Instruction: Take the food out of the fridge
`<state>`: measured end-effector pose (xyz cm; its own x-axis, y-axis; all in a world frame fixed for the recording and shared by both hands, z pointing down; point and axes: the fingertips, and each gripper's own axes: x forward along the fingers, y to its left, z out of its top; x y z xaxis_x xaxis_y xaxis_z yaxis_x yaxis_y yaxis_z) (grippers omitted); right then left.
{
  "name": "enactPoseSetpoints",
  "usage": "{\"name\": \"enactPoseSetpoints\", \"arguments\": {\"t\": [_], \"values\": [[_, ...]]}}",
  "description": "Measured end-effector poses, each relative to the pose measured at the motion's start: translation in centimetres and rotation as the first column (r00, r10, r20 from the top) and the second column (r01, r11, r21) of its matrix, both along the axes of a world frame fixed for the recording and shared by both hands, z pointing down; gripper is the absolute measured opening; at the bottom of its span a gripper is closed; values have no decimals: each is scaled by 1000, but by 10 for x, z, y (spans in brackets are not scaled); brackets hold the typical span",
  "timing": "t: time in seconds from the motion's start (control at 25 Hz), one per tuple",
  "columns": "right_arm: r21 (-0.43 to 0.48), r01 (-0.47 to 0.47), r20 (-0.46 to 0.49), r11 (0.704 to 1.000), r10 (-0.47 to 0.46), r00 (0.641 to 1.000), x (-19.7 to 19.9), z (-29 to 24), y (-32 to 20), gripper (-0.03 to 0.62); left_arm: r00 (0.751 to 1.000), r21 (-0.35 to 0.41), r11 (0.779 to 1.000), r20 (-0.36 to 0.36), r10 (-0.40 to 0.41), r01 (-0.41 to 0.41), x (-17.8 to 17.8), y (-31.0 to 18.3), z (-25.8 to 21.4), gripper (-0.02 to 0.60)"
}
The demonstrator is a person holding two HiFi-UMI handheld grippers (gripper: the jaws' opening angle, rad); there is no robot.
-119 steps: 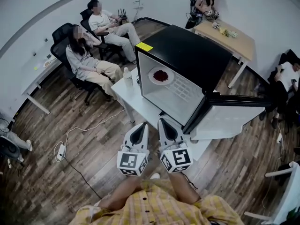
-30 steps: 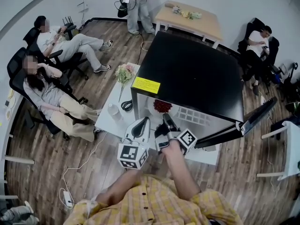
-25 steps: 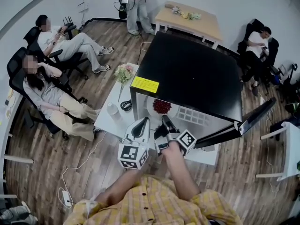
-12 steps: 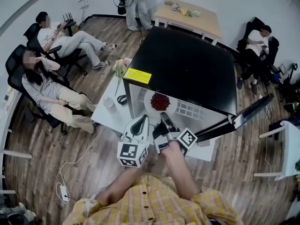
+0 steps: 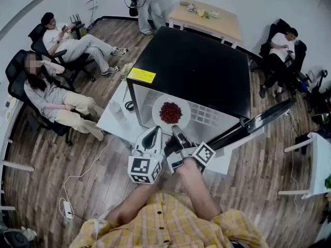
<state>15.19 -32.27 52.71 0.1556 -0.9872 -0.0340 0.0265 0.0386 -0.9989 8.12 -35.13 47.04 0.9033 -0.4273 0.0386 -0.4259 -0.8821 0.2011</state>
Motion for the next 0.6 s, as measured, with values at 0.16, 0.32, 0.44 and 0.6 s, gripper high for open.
{"name": "enactPoseSetpoints", "arguments": {"t": [0.16, 0.32, 0.44, 0.6], "values": [[-2, 18, -7, 1000, -18, 1000, -3, -8, 13, 17, 1000, 11, 1000, 2, -15, 15, -1, 12, -4, 8], [1, 45, -25, 999, -44, 999, -8, -15, 23, 17, 999, 34, 999, 11, -39, 38, -6, 25, -4, 8], [3, 65, -40, 998, -65, 997, -12, -18, 30, 17, 998, 39, 998, 17, -56, 55, -11, 34, -2, 8], [-1, 88, -41, 996, -88, 995, -17, -18, 38, 17, 997, 40, 996, 21, -77, 76, -17, 43, -1, 8]]}}
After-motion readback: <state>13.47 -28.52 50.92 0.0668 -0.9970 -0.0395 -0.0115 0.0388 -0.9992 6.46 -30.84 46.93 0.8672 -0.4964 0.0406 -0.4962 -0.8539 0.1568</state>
